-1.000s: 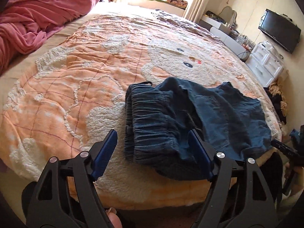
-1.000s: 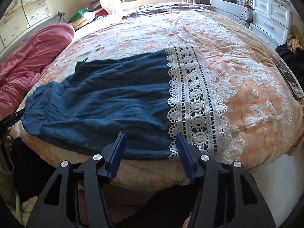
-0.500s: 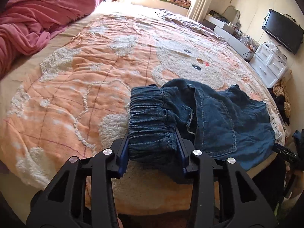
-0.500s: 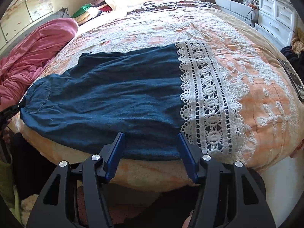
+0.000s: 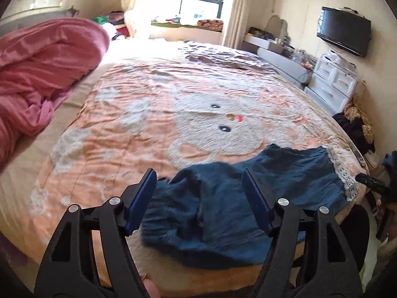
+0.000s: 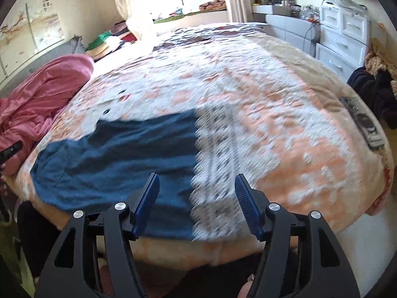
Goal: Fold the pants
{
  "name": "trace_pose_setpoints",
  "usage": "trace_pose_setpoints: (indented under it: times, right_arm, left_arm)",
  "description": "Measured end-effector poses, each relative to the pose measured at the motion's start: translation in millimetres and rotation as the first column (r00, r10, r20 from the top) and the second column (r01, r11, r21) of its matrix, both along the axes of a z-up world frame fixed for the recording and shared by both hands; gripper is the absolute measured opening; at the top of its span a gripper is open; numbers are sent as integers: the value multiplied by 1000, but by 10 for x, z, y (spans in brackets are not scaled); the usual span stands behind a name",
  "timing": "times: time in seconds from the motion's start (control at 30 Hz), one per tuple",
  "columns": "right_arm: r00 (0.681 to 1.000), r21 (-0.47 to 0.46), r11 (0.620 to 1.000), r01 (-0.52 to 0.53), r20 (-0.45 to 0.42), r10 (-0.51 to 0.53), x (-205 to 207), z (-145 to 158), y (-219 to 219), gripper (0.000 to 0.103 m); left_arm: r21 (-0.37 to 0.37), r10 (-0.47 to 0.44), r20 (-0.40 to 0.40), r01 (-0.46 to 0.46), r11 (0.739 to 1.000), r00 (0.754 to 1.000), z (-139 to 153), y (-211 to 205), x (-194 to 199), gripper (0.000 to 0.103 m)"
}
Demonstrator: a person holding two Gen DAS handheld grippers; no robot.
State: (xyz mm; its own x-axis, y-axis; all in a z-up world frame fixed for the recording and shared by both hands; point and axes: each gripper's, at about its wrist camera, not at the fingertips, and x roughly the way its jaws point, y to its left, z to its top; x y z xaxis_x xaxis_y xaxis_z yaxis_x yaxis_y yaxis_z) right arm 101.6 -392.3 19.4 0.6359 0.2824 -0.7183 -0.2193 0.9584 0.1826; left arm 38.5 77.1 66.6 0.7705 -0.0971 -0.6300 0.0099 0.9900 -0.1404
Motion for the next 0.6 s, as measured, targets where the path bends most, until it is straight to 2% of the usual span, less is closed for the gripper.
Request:
trace_pose_setpoints:
  times: [0.07,0.17,0.23,0.4,0.47,0.5,0.53,0.6]
  right_arm:
    - [1000,10,1000,19,-1,-19,239,16,-74,62]
    - [999,30,999,25,-25,-24,667,9,-132,62]
    - [998,48,999,20,-59,-17,942,-46,-153,62]
    - [989,95,995,33,-147,-19,1453,-265,-185,62]
    - [985,80,996,28,-172,-14,1581,-373,-153,62]
    - [984,73,997,16,-179,-2,1614,-414,-122,60]
    - [980,64,998,3,-197,9,1641,-471,-89,50]
    - [982,27,999,-30,-184,34,1599,-509,-6,43]
  left_arm:
    - [7,-78,-10,78,997,997,16,-284,307,64]
    - [-67,-201,-68,196,978,977,-115,-717,811,64]
    - [-78,-247,-114,239,968,962,-253,-988,1093,64]
    - [-76,-260,-204,249,965,944,-630,-1264,1540,63]
    - [-73,-250,-226,239,968,942,-744,-1266,1619,62]
    - [-67,-249,-236,240,969,940,-787,-1278,1652,61]
    - [-52,-247,-241,241,969,939,-835,-1296,1681,61]
    - [-48,-248,-252,244,969,935,-897,-1310,1722,58]
